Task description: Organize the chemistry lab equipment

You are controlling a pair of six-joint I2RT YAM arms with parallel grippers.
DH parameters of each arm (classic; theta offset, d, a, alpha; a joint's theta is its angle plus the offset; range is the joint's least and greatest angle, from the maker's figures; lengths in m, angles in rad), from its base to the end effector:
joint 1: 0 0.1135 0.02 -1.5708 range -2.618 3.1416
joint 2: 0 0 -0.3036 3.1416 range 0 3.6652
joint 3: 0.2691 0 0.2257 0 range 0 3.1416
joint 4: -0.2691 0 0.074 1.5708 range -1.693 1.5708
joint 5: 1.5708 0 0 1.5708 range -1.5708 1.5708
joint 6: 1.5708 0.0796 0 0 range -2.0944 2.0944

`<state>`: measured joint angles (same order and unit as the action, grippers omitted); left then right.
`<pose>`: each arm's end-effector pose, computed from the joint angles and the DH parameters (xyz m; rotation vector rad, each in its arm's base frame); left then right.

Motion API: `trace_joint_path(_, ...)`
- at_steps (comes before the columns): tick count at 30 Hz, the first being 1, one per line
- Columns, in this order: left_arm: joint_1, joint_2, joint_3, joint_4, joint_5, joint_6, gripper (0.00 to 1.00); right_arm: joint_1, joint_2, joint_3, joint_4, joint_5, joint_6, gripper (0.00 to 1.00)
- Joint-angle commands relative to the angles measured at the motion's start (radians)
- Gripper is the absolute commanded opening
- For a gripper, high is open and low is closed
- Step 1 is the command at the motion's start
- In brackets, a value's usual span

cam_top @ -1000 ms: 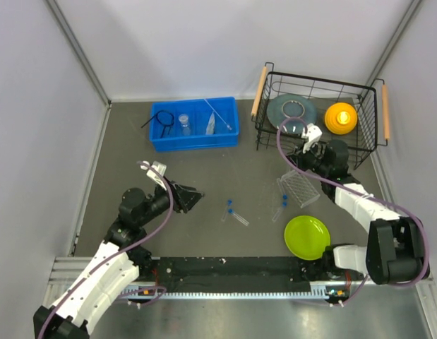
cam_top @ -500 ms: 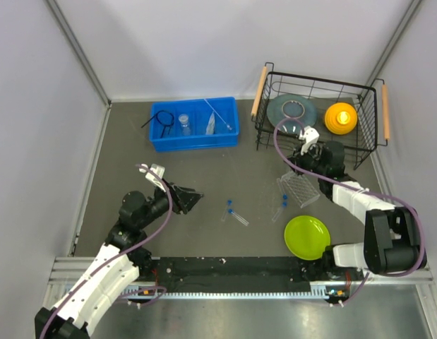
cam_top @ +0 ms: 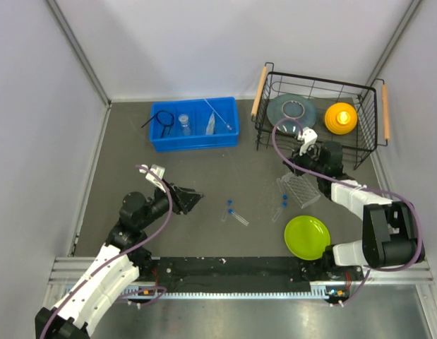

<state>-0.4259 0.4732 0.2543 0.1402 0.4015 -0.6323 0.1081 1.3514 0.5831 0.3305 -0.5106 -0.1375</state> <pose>0.0982 -0.0787 0.2516 0.1463 1.7646 -1.1175 0.2762 0.0691 0.2410 -0.5617 1.9010 0.4920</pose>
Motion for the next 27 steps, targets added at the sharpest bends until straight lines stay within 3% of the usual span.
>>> trace_joint_path(1,-0.001,-0.007,-0.009,0.076,-0.007,-0.012,0.63,-0.01,0.02,0.027,0.022,-0.017,-0.001,0.15)
trace_joint_path(27,-0.001,-0.021,-0.004,0.081,-0.018,-0.004,0.63,-0.011,-0.061,0.081,-0.217,-0.091,-0.152,0.18)
